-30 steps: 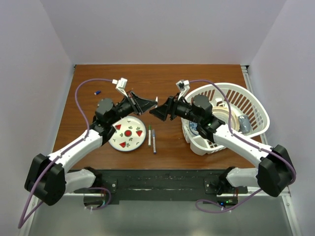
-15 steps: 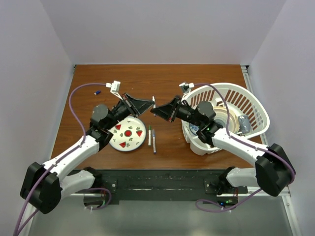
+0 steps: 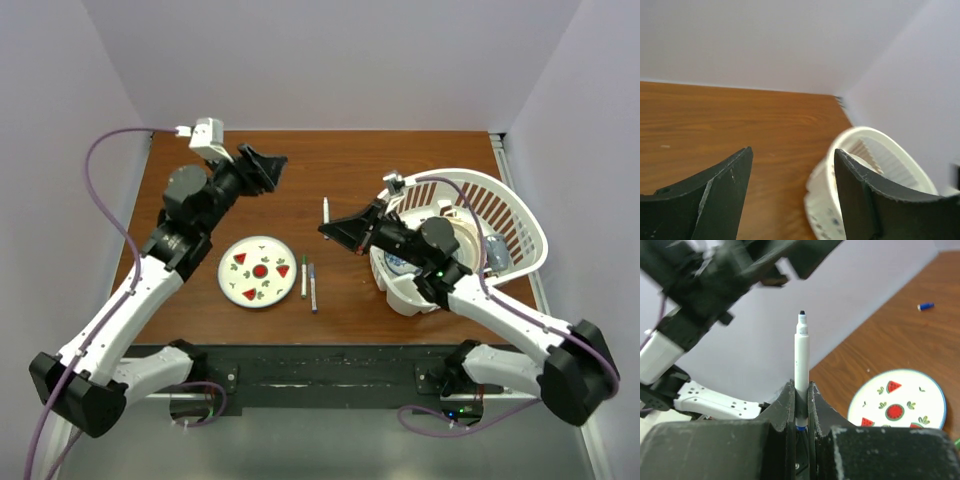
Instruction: Insert the pens into the pen caps
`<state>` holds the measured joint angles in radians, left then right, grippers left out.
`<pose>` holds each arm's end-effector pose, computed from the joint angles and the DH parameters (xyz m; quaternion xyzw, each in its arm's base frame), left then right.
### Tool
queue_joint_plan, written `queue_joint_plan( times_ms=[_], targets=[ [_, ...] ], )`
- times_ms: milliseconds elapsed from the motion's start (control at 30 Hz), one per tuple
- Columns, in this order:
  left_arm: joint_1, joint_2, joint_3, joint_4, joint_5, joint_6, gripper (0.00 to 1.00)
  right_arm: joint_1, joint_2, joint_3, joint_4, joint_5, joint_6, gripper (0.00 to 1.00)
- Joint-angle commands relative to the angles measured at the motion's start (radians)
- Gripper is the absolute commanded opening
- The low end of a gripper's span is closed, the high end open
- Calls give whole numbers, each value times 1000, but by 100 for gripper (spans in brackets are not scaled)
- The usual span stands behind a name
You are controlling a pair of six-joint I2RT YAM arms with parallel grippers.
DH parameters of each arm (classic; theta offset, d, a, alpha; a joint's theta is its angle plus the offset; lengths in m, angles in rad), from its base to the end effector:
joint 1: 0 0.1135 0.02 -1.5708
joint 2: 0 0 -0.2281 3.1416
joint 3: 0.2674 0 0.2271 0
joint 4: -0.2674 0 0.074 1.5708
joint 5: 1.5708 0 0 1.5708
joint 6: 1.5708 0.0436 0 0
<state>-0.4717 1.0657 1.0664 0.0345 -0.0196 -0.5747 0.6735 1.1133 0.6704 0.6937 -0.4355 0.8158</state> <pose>0.2196 -0.1111 0.3774 -0.0428 0.6932 -0.3536 0.6266 0.1862 0.1721 0.3067 -0.1277 0.6093 0.6201 0.4774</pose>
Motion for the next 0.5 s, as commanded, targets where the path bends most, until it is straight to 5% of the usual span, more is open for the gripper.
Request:
queue_joint_plan(
  times_ms=[0,133,267,467],
  targets=[
    [226,121,86,-203,-113,154,70,-2,-110,14,-84,43,-99,0],
    [335,278,104,-203,-193,249,69,-2,-168,40,-163,38,-145,0],
    [566,387,94,-185,-74,-52,68,-2,-219,24,-183,40,-164,0],
    [608,532,85,-94,-186,-151,64,-2,-228,41,-243,32,-198,0]
  ],
)
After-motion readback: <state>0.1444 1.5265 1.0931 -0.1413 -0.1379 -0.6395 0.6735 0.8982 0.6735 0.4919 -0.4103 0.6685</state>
